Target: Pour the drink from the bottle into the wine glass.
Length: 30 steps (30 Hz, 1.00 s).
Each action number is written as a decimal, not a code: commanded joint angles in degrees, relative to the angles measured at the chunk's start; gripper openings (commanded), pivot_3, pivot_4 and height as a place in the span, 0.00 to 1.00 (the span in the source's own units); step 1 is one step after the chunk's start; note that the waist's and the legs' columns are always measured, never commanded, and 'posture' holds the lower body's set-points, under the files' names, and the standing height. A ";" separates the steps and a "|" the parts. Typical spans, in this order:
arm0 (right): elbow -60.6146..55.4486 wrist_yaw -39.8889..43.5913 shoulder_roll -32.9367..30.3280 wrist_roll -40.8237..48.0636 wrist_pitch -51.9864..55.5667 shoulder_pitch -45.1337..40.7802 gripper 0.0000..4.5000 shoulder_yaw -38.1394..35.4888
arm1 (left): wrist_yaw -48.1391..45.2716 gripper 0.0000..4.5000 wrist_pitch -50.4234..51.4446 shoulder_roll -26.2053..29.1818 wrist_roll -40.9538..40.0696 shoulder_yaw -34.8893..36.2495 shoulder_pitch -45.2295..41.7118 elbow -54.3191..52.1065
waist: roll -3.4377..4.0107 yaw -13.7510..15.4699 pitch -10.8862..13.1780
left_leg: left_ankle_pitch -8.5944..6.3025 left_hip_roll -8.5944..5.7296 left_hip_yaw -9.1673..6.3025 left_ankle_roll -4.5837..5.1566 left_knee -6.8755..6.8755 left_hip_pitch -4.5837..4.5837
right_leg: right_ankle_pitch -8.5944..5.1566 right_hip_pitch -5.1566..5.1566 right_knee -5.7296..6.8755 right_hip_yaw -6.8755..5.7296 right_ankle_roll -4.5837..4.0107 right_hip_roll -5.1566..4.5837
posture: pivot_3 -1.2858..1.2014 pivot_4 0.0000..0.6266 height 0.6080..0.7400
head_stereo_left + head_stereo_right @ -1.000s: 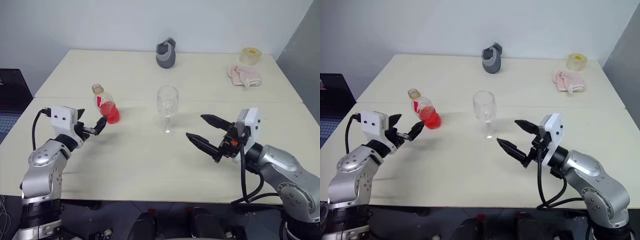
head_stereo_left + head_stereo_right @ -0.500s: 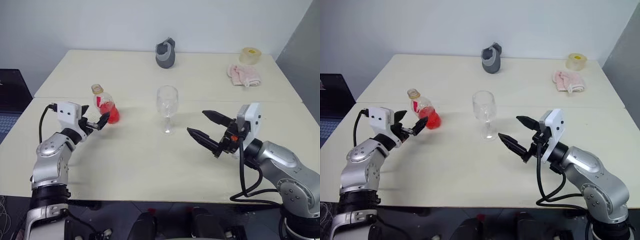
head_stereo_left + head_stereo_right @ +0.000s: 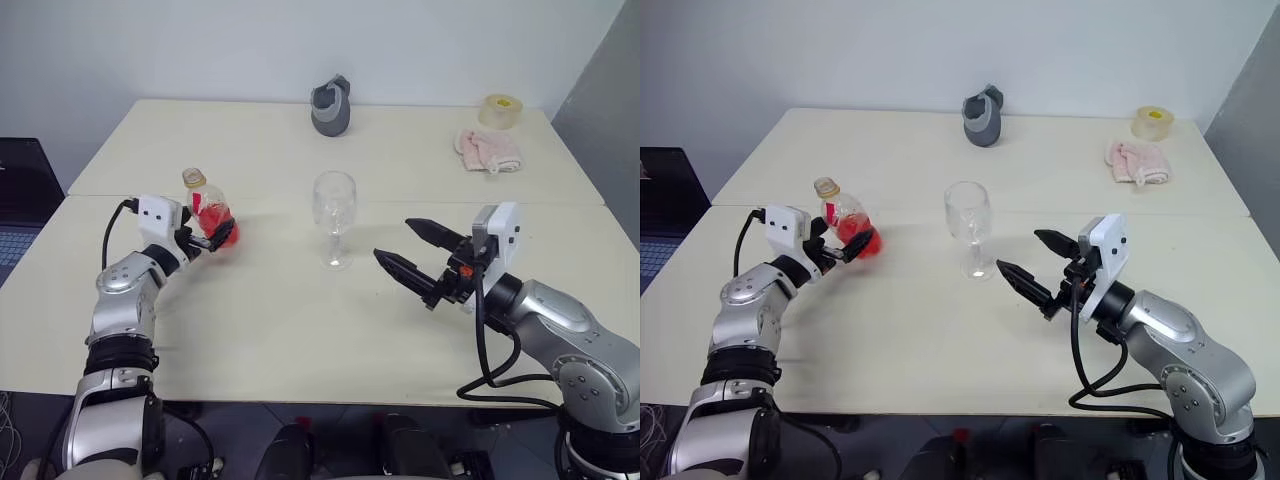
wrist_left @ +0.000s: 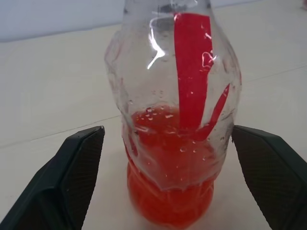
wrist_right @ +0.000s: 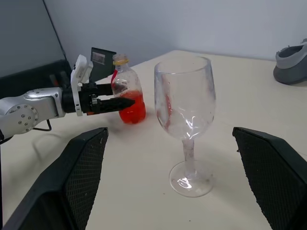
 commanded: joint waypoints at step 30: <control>-1.70 -1.18 -0.20 -0.35 -1.99 0.13 1.00 1.92 | 0.72 0.80 -14.71 -0.17 3.90 -0.07 -14.75 21.12 | -0.02 -0.17 -0.01 | 0.01 -0.04 0.01 -0.01 0.05 -0.04 | 0.00 -0.01 0.04 -0.03 0.00 0.02 | 0.52 0.24 1.00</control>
